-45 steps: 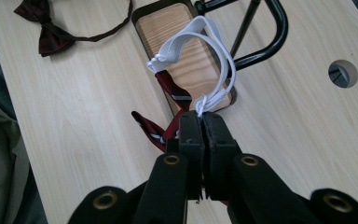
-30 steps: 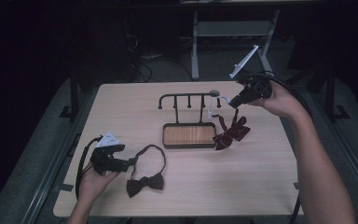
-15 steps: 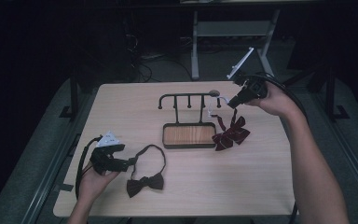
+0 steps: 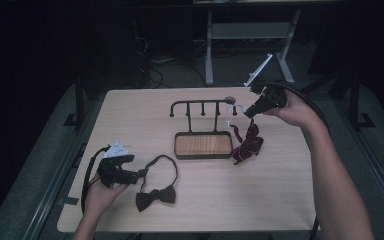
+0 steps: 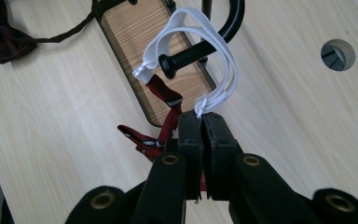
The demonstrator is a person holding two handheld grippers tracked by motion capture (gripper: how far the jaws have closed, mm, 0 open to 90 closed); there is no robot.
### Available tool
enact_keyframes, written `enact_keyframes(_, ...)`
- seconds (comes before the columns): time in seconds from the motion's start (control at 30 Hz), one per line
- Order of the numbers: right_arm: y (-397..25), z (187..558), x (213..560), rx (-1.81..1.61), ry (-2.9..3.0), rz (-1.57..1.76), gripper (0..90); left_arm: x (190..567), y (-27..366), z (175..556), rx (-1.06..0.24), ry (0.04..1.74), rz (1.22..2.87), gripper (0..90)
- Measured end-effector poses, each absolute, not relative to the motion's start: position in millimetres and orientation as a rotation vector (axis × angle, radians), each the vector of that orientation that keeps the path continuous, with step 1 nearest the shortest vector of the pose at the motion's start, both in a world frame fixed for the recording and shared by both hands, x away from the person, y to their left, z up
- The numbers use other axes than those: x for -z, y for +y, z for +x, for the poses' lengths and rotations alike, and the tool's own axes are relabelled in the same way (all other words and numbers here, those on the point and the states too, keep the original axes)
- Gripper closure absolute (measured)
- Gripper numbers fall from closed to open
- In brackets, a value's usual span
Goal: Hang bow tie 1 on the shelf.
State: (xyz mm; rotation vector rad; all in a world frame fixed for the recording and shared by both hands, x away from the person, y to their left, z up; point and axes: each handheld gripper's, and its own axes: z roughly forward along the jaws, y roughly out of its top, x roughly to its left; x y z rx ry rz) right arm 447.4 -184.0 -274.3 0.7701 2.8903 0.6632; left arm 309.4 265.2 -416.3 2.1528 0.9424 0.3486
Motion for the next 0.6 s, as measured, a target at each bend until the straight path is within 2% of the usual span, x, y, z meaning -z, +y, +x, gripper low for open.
enact_keyframes(0.6, -189.4, 438.2, 276.1, -0.667, 2.916, 0.734, 77.3, 416.3, 264.9, 309.9, -0.355, 0.929, 2.170, 22.1)
